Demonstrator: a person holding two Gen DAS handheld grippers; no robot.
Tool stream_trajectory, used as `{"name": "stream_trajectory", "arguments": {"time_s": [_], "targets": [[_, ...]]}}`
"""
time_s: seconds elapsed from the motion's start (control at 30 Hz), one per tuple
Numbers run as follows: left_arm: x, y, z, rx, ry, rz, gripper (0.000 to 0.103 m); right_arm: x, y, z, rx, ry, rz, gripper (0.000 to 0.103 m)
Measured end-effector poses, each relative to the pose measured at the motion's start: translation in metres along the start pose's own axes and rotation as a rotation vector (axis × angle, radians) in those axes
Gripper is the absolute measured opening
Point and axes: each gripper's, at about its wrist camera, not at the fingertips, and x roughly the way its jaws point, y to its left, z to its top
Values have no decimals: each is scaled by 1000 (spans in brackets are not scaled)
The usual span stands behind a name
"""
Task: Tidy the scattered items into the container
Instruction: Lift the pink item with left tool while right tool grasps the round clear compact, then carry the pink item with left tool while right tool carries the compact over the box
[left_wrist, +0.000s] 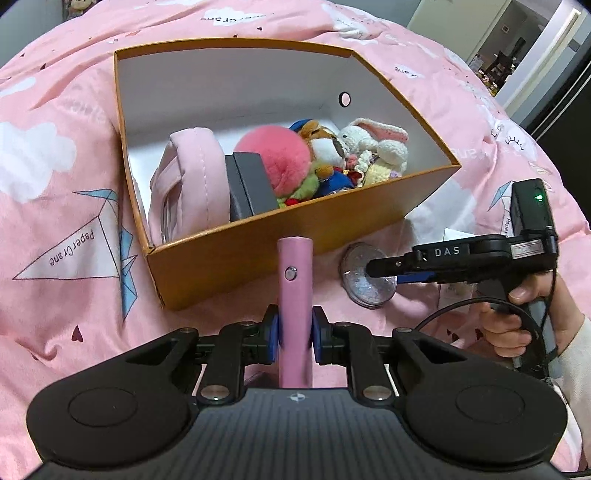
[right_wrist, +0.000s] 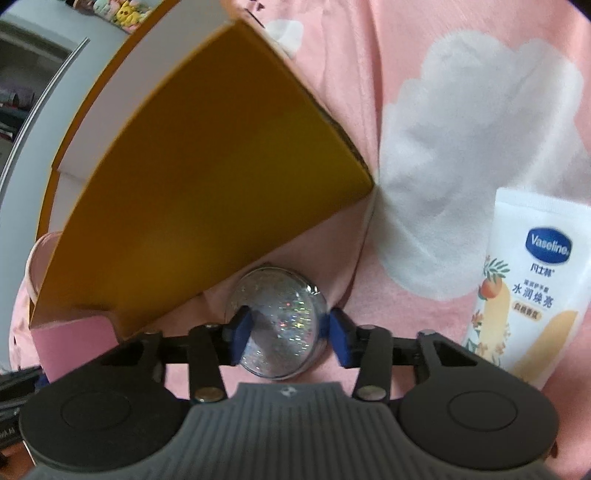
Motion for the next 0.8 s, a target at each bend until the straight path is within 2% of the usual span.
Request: {"name": "stream_trajectory", "arguments": {"time_s": [0.13,0.23,0.37,0.47,0.57,0.8], "targets": [[-6,-1,-3,17,-51,-37,20,-16,3,-1,9,-15,56,22],[-7,-7,-3,35,-90,-61,20,-24,12,-3,-10,-14,115,21],[0,-22,-5,102,-126,-44,20,-18,26,-6,-78,-15,79,22],[9,-23,-8,115,-108,-6,20,-11,29,-9,-69,-1,91,19],[13,-16,-10,86,-69,17,20,-18,32,-12,-93,-5,80,15],[9,-10,-17,63,-1,-4,20,-40,56,-27,-190,27,107,15]]}}
